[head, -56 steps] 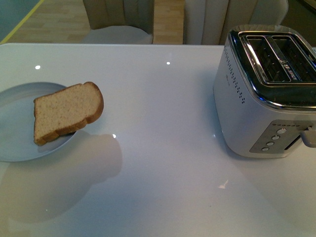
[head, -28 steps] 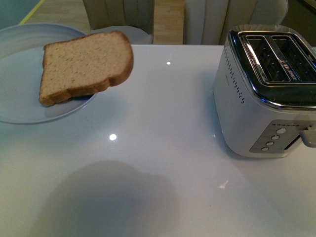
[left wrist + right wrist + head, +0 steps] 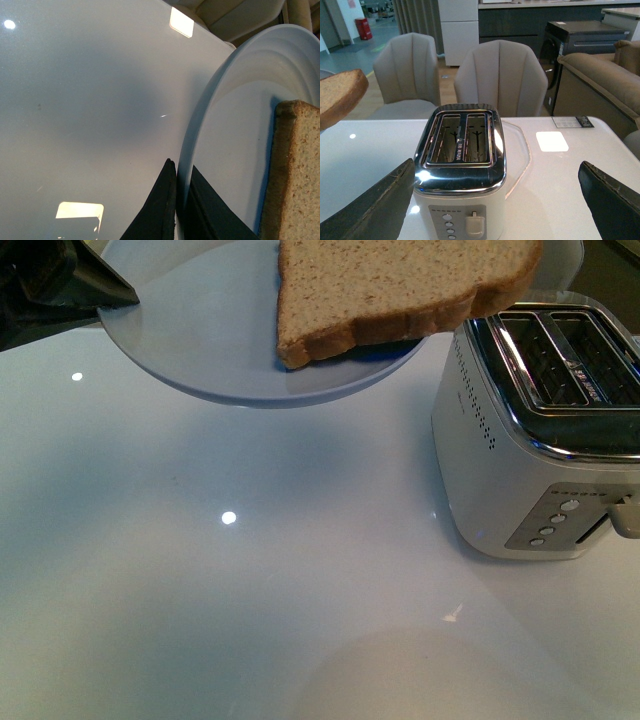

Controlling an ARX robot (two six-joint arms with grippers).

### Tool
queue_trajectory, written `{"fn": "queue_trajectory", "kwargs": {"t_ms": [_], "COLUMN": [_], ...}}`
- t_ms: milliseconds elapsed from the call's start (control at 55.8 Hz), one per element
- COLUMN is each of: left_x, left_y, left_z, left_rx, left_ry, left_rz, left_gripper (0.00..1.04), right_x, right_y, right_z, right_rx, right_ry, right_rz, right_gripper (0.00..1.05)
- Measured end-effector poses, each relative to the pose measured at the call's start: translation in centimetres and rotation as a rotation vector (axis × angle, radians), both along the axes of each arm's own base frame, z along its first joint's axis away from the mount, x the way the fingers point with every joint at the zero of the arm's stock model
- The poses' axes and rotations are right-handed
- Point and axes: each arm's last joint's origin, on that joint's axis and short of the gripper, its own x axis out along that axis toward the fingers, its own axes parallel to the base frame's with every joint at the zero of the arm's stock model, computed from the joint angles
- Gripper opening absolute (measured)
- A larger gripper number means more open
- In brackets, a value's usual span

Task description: Left arm holds plate, right arm toasts bread

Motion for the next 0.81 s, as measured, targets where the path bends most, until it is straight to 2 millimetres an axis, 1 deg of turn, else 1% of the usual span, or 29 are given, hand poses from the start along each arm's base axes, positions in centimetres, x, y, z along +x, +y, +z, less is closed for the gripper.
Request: {"fn": "queue_trajectory", "kwargs": {"t_ms": [36,72,108,143,179,215,287,448,502,574,681,717,807], "left_x": [-0.1,-0.1,-0.1,-0.2,-0.2,-0.3,-0.3,-0.3,-0.3,-0.3,-0.3,-0.3,-0.4], "left_y": [-0.2,-0.4,-0.5,-0.6,-0.7,-0.8,-1.0,-1.1,-1.1,-1.2,-1.2,-1.3,-1.3], "left_z": [0.1,0.2,0.3,0.3,0.4,0.5,0.6,0.6,0.6,0.6,0.6,0.6,0.6], "left_rx": [-0.001,0.001,0.000,-0.001,-0.002,-0.002,-0.003,-0.006,-0.007,-0.007,-0.010,-0.011,-0.012], "left_ry": [0.000,0.000,0.001,0.001,-0.001,-0.002,-0.004,-0.004,-0.003,-0.003,-0.001,-0.001,0.000], "left_rz": [-0.003,-0.007,-0.010,-0.012,-0.015,-0.019,-0.023,-0.026,-0.027,-0.029,-0.030,-0.030,-0.031], "left_gripper": [0.03,0.03,0.03,0.03,0.03,0.03,0.03,0.03,0.03,0.03,0.03,0.03,0.03], "right_x": [0.0,0.0,0.1,0.1,0.1,0.1,0.2,1.4,2.5,3.9,6.2,6.8,9.0], "right_y": [0.0,0.0,0.0,0.1,0.1,0.2,0.4,1.2,1.7,2.4,3.5,3.8,4.9], "right_z": [0.0,-0.1,-0.2,-0.3,-0.6,-0.8,-0.7,1.3,2.4,3.3,4.3,4.4,4.7], "right_rx": [0.002,0.034,0.078,0.104,0.123,0.138,0.157,0.225,0.282,0.346,0.424,0.445,0.507], "right_ry": [0.009,0.083,0.229,0.328,0.396,0.429,0.435,0.377,0.363,0.357,0.353,0.354,0.366], "right_rz": [-0.005,-0.032,-0.072,-0.085,-0.088,-0.089,-0.087,-0.008,0.051,0.103,0.187,0.205,0.275], "right_gripper": [0.96,0.96,0.96,0.96,0.96,0.96,0.96,0.96,0.96,0.96,0.96,0.96,0.96]}}
